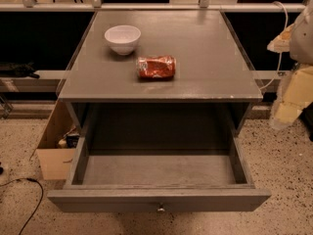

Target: Close top drawer

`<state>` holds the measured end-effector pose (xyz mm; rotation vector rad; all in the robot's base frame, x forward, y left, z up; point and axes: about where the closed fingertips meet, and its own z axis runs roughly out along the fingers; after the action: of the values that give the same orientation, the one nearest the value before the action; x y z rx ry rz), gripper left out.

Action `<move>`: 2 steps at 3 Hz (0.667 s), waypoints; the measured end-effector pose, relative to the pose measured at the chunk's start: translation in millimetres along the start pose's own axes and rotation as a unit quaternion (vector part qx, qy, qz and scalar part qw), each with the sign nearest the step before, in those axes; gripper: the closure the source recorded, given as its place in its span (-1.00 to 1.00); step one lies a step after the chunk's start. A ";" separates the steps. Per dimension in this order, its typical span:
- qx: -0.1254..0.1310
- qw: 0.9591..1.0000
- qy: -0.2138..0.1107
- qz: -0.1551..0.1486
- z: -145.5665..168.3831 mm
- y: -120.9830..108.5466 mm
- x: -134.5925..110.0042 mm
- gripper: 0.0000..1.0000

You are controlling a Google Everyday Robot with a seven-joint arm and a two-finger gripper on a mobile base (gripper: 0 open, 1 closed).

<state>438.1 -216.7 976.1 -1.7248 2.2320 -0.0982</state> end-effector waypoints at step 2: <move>0.000 1.000 0.000 0.000 0.0 0.0 0.0 -0.53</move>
Offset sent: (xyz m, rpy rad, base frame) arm 0.0000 0.0000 0.0000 0.0000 0.0000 0.0000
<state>438.1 -216.7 976.2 -1.7247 2.2320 -0.0983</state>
